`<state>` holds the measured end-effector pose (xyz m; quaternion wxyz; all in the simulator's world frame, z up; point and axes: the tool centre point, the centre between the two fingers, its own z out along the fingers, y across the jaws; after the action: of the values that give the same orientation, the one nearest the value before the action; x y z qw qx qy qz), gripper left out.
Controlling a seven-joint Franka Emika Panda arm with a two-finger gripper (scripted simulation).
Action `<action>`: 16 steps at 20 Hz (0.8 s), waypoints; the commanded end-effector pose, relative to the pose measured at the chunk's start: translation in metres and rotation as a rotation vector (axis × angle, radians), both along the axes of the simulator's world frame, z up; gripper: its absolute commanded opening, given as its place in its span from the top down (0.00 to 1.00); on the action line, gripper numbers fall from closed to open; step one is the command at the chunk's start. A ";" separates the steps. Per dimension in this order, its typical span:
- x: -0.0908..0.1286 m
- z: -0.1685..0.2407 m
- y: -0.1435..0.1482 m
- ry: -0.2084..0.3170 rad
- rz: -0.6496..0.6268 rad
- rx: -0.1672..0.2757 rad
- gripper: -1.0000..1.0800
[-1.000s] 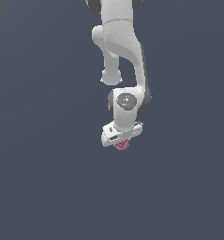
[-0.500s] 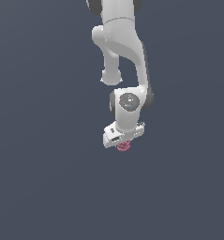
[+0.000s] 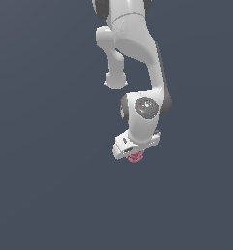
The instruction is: Pick up the object and move it to a goal position.
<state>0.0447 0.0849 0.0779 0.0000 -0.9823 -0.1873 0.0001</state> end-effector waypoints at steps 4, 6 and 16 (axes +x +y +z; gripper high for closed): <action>0.027 0.020 0.019 0.000 0.000 0.000 1.00; 0.036 0.027 0.025 0.000 0.000 0.000 1.00; 0.063 0.045 0.042 0.000 0.000 0.000 1.00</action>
<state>0.1048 0.1252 0.1210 0.0001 -0.9823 -0.1875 -0.0001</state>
